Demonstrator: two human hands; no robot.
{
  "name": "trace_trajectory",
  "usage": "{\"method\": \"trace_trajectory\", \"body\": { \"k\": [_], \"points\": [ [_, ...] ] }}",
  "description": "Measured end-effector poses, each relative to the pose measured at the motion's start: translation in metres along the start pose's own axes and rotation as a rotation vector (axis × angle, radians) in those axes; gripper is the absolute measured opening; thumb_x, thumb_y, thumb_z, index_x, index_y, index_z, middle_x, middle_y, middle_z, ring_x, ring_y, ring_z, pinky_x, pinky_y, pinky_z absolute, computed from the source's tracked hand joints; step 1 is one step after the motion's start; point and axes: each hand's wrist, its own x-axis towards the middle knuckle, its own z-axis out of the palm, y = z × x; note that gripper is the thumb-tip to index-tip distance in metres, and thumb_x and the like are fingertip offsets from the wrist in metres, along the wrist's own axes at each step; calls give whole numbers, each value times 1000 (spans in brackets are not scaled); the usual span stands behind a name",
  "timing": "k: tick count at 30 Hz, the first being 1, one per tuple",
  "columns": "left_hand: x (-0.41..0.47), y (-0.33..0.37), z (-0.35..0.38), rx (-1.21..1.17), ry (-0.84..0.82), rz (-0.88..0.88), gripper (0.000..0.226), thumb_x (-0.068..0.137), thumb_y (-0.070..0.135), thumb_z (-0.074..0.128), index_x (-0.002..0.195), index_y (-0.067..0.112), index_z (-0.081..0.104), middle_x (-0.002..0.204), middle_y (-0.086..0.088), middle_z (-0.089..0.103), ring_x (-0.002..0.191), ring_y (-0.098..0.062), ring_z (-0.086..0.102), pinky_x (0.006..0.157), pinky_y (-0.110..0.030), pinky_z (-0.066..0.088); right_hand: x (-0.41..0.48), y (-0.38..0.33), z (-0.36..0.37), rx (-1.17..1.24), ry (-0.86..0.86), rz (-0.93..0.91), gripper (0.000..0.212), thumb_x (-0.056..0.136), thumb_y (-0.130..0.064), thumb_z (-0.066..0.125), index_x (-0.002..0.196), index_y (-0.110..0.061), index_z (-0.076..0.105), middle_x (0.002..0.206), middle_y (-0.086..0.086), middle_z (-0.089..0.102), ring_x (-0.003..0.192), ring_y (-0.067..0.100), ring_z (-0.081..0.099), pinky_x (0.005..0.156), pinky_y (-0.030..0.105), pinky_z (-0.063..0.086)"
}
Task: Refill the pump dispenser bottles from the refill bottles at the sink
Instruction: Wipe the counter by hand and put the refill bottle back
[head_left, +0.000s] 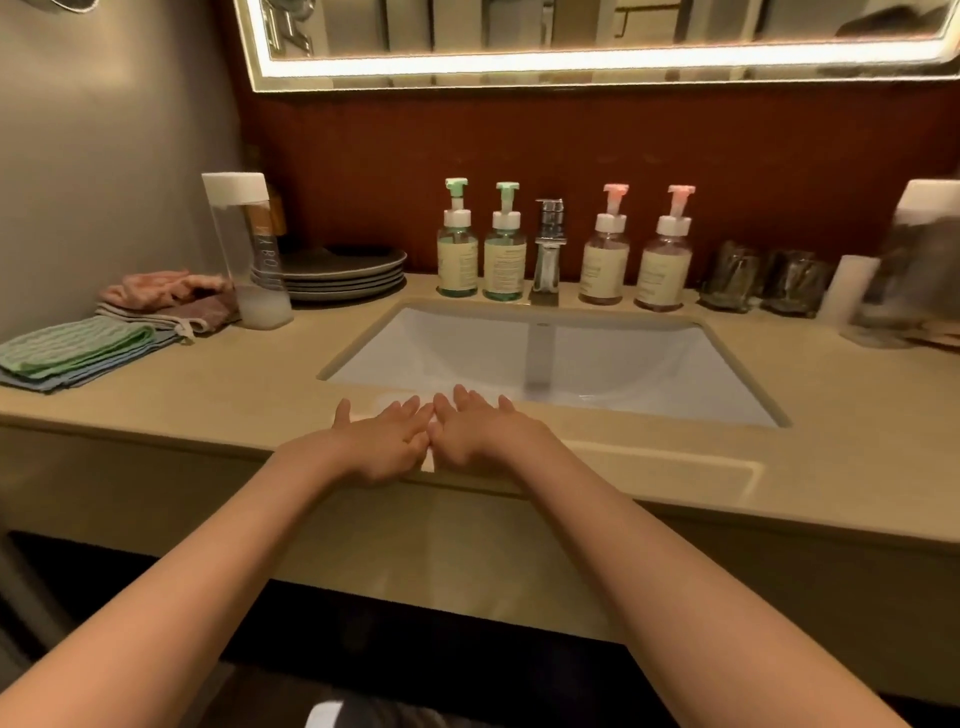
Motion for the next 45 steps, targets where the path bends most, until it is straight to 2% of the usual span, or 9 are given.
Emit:
{"method": "trace_trajectory", "body": {
  "k": [10,16,21,24,28,33,39,45],
  "points": [
    [15,84,-10,41,27,192,50,103,33,10,149,24,-7,158,0,-7,146,-16,-4,112,-51,-11,-47,74,0,31,17,186,54,102,-29,17,151,-13,-2,158,6,-8,146,20,-7,116,44,-4],
    [26,133,-15,111,30,295,50,103,32,12,149,24,-6,158,-1,-6,146,-17,-3,112,-54,-9,-79,112,0,29,28,301,55,102,-30,19,151,-11,2,158,8,-5,146,22,-4,117,48,-2],
    [31,167,-18,100,41,385,52,103,27,16,150,20,-5,158,-4,-6,146,-20,-1,114,-46,-2,-96,141,1,43,51,373,54,102,-29,19,150,-11,3,158,9,-3,146,23,-3,116,49,-2],
    [39,189,-15,42,60,450,52,103,26,18,150,19,-2,158,-6,-4,146,-23,1,117,-46,2,-107,160,4,49,80,435,53,102,-30,20,150,-12,8,158,9,1,146,25,1,116,50,-1],
    [41,217,-14,57,117,492,51,103,28,19,150,19,4,158,-6,3,145,-25,7,117,-49,3,-123,184,7,55,126,481,50,102,-27,19,149,-14,13,158,8,7,145,25,7,115,51,0],
    [38,260,-18,132,148,577,48,102,28,21,148,17,17,156,-6,18,141,-27,23,113,-50,8,-153,219,10,71,168,562,48,101,-28,17,149,-16,16,158,8,9,144,25,11,114,53,1],
    [38,313,-26,195,155,664,46,101,32,25,145,16,25,153,-6,25,139,-28,26,112,-50,11,-185,250,9,113,184,698,50,101,-28,19,150,-18,16,158,8,7,145,24,8,114,52,-2],
    [44,358,-25,144,133,754,45,101,31,25,143,16,29,149,-6,32,135,-29,33,112,-51,18,-213,267,9,157,255,851,48,100,-28,21,145,-14,27,154,8,22,142,24,18,114,53,0]
  ]
}}
